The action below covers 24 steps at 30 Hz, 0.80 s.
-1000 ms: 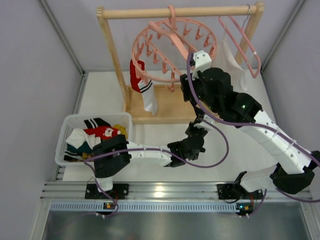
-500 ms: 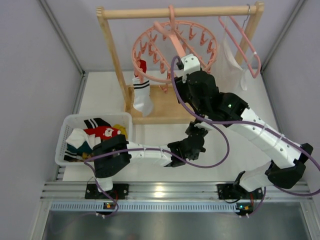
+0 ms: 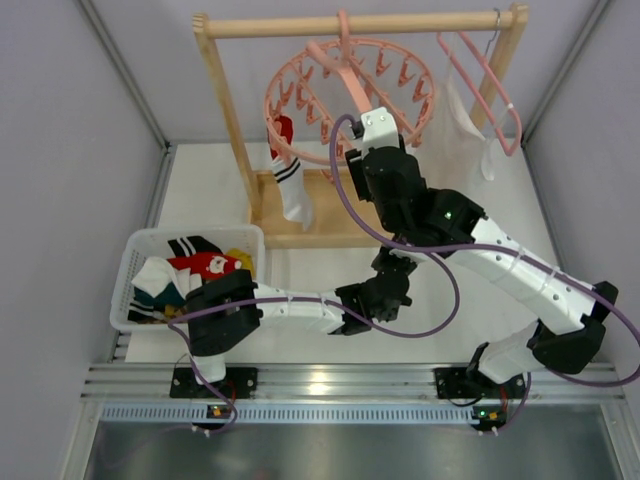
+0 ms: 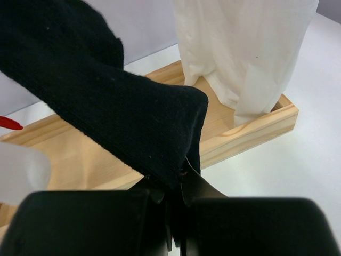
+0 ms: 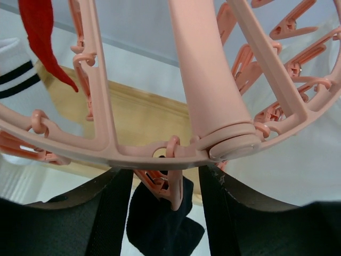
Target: Remove the socks clipped to the hanger
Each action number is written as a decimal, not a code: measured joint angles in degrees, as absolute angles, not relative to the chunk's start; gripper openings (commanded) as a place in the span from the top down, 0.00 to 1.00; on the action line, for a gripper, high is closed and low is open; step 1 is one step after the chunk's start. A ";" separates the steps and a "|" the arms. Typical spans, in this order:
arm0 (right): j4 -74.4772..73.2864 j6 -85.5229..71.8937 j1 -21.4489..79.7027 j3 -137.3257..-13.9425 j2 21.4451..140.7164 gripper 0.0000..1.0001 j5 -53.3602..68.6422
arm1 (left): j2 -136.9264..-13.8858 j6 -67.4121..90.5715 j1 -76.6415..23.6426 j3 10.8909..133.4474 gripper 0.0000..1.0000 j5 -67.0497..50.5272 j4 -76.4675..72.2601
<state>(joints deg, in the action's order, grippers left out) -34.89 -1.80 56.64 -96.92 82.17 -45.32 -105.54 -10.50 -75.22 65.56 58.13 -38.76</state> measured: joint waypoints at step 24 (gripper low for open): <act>-32.71 1.08 59.27 -96.92 84.60 0.77 -53.23 | -105.54 -10.50 -75.50 65.58 1.00 57.98 -38.76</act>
